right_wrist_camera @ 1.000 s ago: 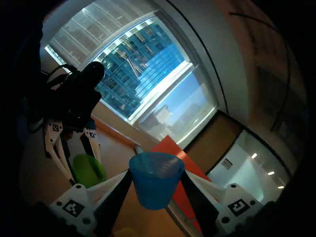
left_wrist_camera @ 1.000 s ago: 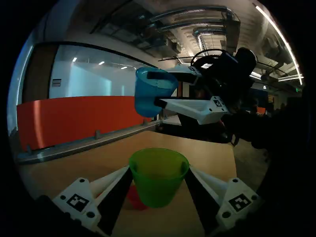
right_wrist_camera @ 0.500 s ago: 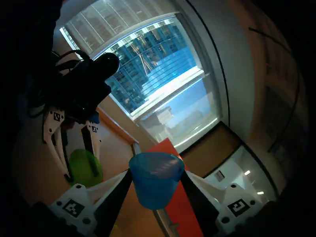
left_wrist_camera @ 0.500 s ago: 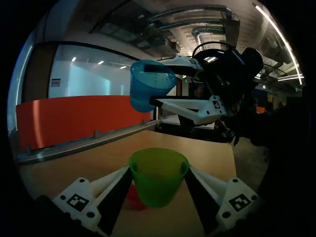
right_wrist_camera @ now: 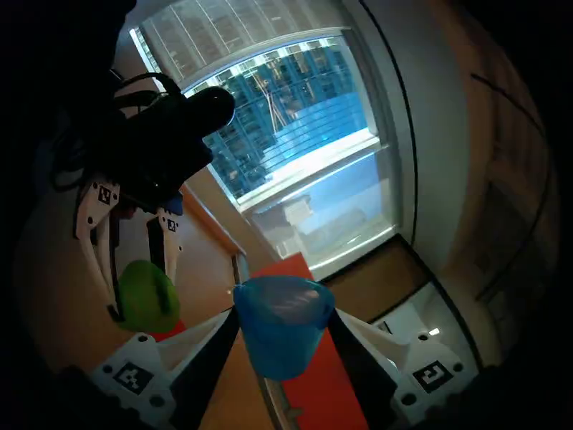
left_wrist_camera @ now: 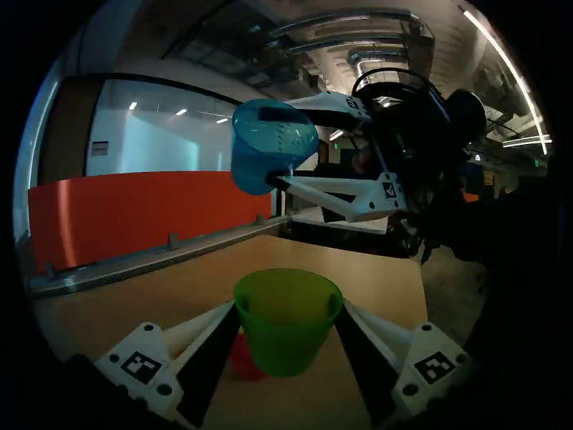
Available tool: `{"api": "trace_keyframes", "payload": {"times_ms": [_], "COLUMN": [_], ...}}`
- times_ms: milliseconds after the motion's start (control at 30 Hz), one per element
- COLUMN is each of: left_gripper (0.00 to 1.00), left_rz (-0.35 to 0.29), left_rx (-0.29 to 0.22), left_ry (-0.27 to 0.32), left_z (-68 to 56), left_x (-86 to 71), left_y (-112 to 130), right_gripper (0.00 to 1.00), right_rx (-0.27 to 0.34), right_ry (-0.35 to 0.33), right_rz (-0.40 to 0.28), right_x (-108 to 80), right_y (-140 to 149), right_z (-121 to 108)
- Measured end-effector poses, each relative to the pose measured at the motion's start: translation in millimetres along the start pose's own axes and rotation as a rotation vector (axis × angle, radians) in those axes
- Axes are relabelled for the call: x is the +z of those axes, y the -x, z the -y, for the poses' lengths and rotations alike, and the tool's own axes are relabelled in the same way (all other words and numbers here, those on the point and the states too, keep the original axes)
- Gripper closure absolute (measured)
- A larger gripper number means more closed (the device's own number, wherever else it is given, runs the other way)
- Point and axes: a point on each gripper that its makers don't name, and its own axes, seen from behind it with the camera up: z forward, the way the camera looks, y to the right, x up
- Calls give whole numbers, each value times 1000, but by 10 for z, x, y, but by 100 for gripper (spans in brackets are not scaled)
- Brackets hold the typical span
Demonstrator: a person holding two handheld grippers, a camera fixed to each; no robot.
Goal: Pour water
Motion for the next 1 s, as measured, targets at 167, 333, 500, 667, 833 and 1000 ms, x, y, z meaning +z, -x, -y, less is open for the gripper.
{"api": "trace_keyframes", "payload": {"times_ms": [167,333,500,667,833,1000], "left_gripper": [14,14,13,14,14,14], "left_rz": [-1,-2,2,2,-1,-1], "left_rx": [0,0,-1,0,-2,-4], "left_ry": [4,6,7,8,9,10], "left_z": [-15,-19,-17,-23,-29,-28], "left_x": [13,19,21,23,27,33], "left_y": [-2,-3,13,1,-4,-5], "right_gripper": [11,11,11,11,11,11], "right_rx": [-28,-54,-70,-91,-101,-116], "right_ry": [-8,-9,-14,-14,-12,-6], "right_rz": [2,5,10,12,10,12], "right_x": [16,28,32,39,42,48], "right_y": [-3,-7,9,7,8,10], "right_z": [-5,-7,7,4,-21,-49]}}
